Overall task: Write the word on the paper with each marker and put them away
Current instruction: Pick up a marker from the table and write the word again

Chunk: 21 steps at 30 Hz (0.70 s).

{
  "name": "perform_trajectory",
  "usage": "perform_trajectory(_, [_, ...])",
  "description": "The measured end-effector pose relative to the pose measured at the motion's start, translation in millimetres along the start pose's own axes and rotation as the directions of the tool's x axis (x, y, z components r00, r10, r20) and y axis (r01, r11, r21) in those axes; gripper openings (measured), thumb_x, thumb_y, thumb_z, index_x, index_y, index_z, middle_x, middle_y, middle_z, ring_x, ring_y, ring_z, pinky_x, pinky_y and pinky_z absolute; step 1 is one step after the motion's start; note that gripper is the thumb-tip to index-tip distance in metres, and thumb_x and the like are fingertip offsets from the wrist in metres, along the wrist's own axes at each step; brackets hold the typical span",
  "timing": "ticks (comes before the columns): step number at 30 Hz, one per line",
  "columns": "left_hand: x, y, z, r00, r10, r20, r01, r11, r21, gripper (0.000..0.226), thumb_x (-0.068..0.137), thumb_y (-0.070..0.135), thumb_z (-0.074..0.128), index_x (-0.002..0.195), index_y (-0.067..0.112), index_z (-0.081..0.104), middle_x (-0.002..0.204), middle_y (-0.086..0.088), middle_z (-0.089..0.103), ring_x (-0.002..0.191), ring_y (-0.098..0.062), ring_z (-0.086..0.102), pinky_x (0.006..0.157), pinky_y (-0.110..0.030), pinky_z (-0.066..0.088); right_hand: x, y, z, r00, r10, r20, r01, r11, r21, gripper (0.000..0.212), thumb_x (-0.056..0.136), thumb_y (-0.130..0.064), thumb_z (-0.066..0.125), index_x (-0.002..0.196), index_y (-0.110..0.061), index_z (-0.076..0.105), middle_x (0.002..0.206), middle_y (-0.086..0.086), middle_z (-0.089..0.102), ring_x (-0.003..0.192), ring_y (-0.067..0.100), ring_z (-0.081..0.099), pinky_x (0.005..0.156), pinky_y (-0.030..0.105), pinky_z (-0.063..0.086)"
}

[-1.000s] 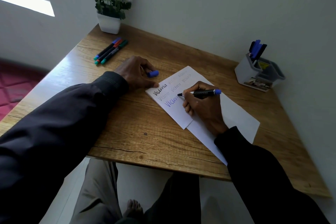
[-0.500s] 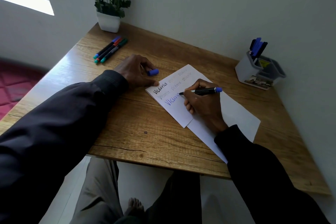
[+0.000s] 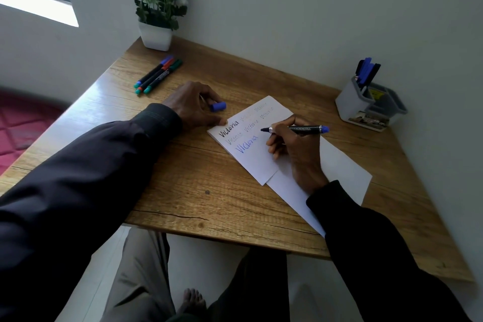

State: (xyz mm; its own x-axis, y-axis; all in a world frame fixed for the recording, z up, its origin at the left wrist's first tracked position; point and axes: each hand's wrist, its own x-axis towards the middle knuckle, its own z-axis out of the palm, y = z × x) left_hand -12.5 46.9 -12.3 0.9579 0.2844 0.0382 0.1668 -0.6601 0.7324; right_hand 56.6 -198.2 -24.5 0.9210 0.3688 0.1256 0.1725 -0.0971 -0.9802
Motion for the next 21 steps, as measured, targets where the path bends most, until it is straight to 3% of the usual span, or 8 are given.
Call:
perform_trajectory(8, [0, -1, 0, 0.999, 0.003, -0.045, -0.006, 0.998, -0.065, 0.034, 0.08, 0.034, 0.078, 0.109, 0.018, 0.069, 0.091, 0.01, 0.06, 0.078, -0.005, 0.055, 0.061, -0.02, 0.041, 2, -14, -6, 0.999, 0.04, 0.012, -0.042, 0.963, 0.268, 0.014, 0.095, -0.004, 0.062, 0.082, -0.002, 0.066, 0.066, 0.015, 0.067, 0.05, 0.021, 0.059, 0.045, 0.025, 0.046])
perform_trajectory(14, [-1, 1, 2, 0.995, 0.009, -0.1, -0.008, 1.0, 0.017, 0.023, 0.086, 0.029, 0.073, 0.107, 0.017, 0.071, 0.091, 0.007, 0.06, 0.077, -0.004, 0.052, 0.058, -0.018, 0.039, 1, -17, -8, 0.995, 0.096, 0.038, -0.104, 0.926, 0.362, 0.013, 0.095, -0.007, 0.062, 0.083, -0.004, 0.067, 0.065, 0.012, 0.067, 0.052, 0.018, 0.059, 0.046, 0.023, 0.045])
perform_trajectory(21, [-6, 2, 2, 0.991, 0.014, -0.134, -0.013, 1.0, 0.011, 0.022, 0.088, 0.03, 0.071, 0.105, 0.016, 0.073, 0.1, -0.001, 0.065, 0.091, -0.015, 0.058, 0.073, -0.03, 0.051, 0, -21, -11, 0.982, 0.167, 0.086, -0.188, 0.866, 0.464, 0.011, 0.095, -0.012, 0.062, 0.086, -0.005, 0.066, 0.067, 0.01, 0.065, 0.054, 0.015, 0.058, 0.045, 0.019, 0.043])
